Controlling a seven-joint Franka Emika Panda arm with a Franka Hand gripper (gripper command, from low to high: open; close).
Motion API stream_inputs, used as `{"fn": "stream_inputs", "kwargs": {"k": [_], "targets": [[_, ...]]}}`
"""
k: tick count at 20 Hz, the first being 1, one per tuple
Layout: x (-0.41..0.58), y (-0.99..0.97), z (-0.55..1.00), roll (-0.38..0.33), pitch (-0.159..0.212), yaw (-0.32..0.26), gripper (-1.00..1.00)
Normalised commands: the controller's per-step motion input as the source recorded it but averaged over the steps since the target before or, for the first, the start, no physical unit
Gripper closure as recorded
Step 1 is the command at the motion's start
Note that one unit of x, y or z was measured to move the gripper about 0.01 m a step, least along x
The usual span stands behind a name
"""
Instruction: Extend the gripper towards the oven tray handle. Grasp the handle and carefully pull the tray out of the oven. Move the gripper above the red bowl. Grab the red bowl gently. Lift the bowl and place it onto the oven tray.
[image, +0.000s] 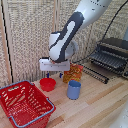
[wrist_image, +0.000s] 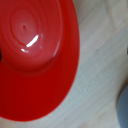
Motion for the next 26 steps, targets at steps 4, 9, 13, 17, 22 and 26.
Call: {"fn": "stream_inputs", "kwargs": {"k": [4, 9, 13, 17, 22, 26], "targets": [[0.001, 0.22, -0.11, 0.0, 0.002, -0.21, -1.0], [0.0, 0.44, 0.11, -0.015, 0.0, -0.236, -1.0], [-0.053, 0.47, 0.21, -0.065, -0.02, -0.207, -1.0], [-0.091, 0.41, 0.35, -0.116, -0.024, -0.153, -1.0], [-0.167, 0.06, 0.13, -0.091, -0.026, -0.072, -1.0], [-0.046, -0.24, -0.04, -0.081, -0.033, 0.004, -1.0]]}}
